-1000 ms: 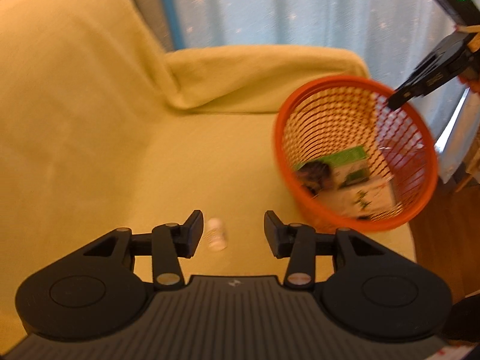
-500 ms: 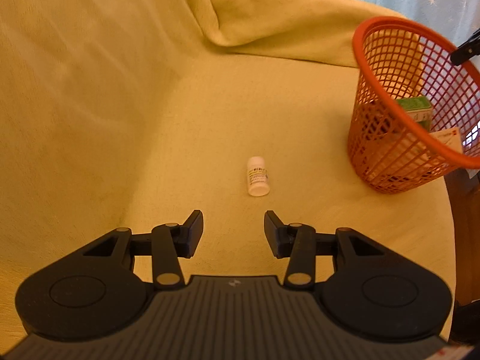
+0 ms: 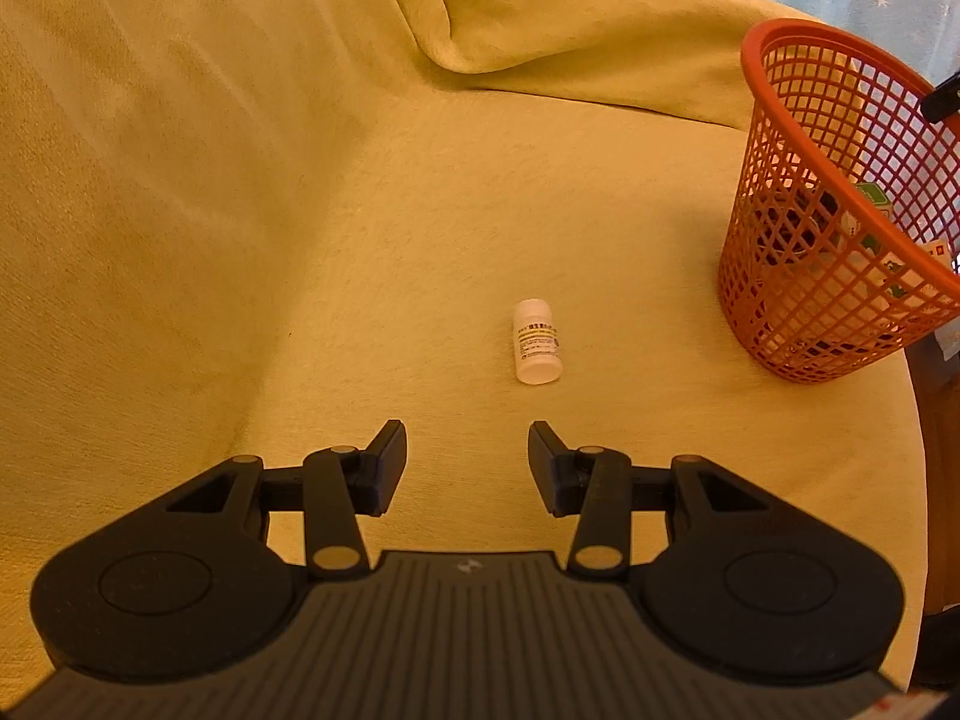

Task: Organize objects
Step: 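Move the left gripper to the white pill bottle and grasp it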

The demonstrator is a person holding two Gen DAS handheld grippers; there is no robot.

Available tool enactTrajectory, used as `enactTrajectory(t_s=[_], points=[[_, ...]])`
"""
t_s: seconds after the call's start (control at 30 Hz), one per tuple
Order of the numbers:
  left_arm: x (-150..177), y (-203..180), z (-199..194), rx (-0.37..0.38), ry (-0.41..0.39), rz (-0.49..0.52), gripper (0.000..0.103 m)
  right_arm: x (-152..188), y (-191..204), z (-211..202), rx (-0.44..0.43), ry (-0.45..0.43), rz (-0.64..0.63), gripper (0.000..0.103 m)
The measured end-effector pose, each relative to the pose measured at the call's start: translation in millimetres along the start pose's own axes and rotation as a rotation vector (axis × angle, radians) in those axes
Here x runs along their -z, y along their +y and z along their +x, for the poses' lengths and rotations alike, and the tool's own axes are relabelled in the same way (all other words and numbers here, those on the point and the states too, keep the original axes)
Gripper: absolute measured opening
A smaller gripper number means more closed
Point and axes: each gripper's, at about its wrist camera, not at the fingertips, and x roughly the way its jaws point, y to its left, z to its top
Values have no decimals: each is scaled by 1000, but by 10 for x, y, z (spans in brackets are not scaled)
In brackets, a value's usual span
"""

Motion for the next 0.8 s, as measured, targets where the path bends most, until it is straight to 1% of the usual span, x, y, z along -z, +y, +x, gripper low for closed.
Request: enactTrajectory(t_s=[0.3,0.57,0.8], points=[[-24,-26,72,17,-2,3,39,-33,-31,32,10,9,15,8],[-73,-94,225,44,-4,10,39,-28,-70,61,20,16,33,8],[-100,-117,293,59,-4,12,39,-43,-96,49,14,15,53,7]])
